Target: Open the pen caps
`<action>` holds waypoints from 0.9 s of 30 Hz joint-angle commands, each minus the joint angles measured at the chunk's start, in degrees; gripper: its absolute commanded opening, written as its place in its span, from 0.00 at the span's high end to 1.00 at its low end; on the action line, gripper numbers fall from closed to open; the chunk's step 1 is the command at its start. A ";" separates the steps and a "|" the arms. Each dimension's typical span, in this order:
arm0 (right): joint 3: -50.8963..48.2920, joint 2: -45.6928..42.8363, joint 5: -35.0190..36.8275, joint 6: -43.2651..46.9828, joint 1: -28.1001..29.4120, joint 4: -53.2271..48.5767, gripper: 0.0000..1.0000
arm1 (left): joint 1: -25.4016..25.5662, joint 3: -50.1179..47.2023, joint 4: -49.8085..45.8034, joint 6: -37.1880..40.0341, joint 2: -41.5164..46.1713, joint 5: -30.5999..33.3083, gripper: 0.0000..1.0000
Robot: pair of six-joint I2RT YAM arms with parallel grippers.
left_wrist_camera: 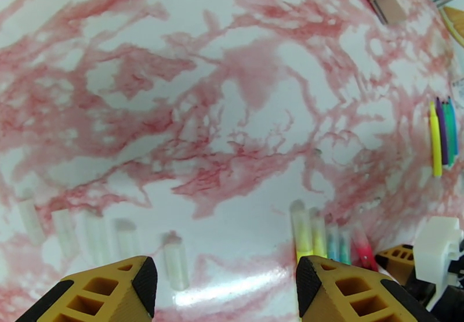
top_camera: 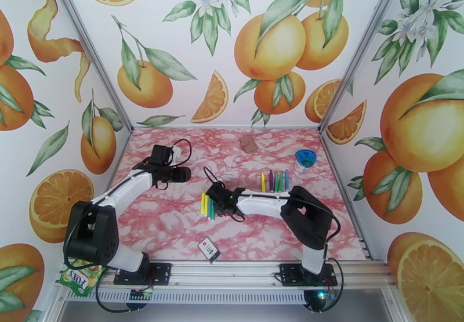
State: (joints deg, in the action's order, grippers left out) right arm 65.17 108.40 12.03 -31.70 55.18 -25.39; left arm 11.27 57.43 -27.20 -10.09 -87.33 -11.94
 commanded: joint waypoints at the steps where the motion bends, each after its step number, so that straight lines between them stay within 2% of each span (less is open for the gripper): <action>1: 0.97 2.19 1.84 0.06 0.11 -1.81 0.74 | -0.35 1.72 1.54 0.02 -1.04 -1.22 0.33; 7: 0.78 1.76 2.54 0.32 -0.48 -1.12 0.78 | -0.34 3.12 1.88 -0.43 -2.12 -3.53 0.33; 12: -1.67 -1.62 2.14 1.75 -1.70 3.29 0.81 | -0.30 3.48 3.25 -1.69 -2.28 -7.02 0.32; 19: -7.06 -8.83 -1.66 3.48 -5.69 11.05 0.85 | -0.26 3.35 6.49 -4.27 -2.32 -12.86 0.32; 27: -15.22 -17.38 -7.52 5.74 -9.27 21.64 0.86 | 0.48 1.99 13.71 -8.18 -2.67 -23.08 0.31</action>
State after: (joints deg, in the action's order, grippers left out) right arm 51.86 93.86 7.68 -27.68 46.37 -10.02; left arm 11.42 59.02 -19.03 -16.05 -89.52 -28.88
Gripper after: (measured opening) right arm 0.152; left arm 0.688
